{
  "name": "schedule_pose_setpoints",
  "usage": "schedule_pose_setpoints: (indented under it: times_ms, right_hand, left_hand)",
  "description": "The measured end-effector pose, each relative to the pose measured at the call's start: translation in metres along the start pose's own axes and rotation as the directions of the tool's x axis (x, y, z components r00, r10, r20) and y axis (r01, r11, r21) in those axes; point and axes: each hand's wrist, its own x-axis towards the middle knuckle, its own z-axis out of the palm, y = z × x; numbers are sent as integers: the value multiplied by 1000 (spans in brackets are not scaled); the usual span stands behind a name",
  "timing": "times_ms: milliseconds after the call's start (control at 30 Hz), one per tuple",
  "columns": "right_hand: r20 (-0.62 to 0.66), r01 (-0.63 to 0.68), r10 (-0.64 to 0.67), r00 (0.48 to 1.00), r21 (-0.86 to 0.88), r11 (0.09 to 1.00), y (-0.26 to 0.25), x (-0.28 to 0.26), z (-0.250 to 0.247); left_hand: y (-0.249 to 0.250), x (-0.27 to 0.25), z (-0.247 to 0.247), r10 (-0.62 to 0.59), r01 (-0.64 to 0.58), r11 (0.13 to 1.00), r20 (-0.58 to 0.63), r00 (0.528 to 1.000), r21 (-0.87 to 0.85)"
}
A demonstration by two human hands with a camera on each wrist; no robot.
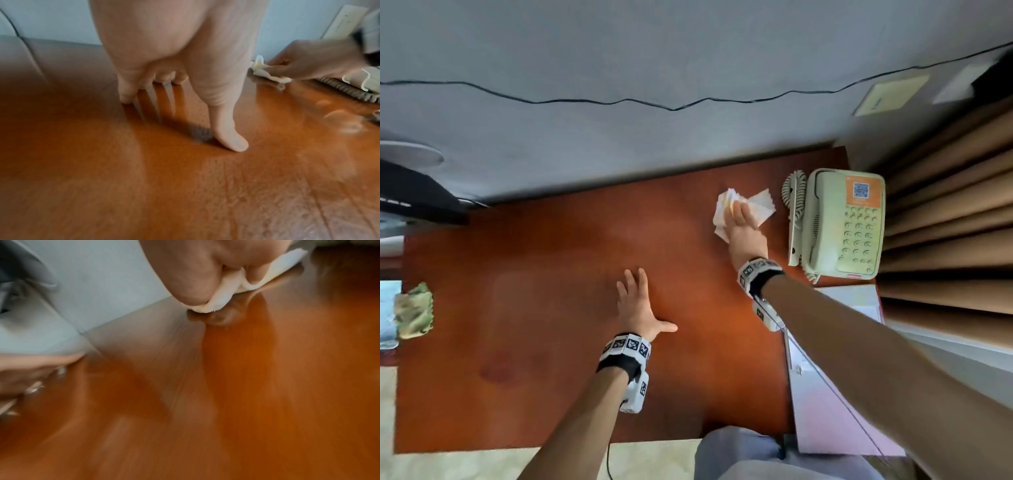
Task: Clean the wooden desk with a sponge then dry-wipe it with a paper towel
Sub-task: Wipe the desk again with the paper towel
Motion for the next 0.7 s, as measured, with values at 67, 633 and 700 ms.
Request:
schedule_pose_setpoints:
  times_ms: [67,633,700]
  right_hand:
    - [-47,-49,48,998,-27,998,7,53,-16]
    - [359,604,-524,773,-161,781,-13,-102,53]
    - [406,668,-579,707,-112,736,-23,-138,61]
  left_hand:
    - [-3,3,6,16,-17,1000,-27,1000,-26]
    - [-14,-14,1,52,-52,994,-1,999,-97]
    - [-18,-25,3,-11,8,997,-44,999,-71]
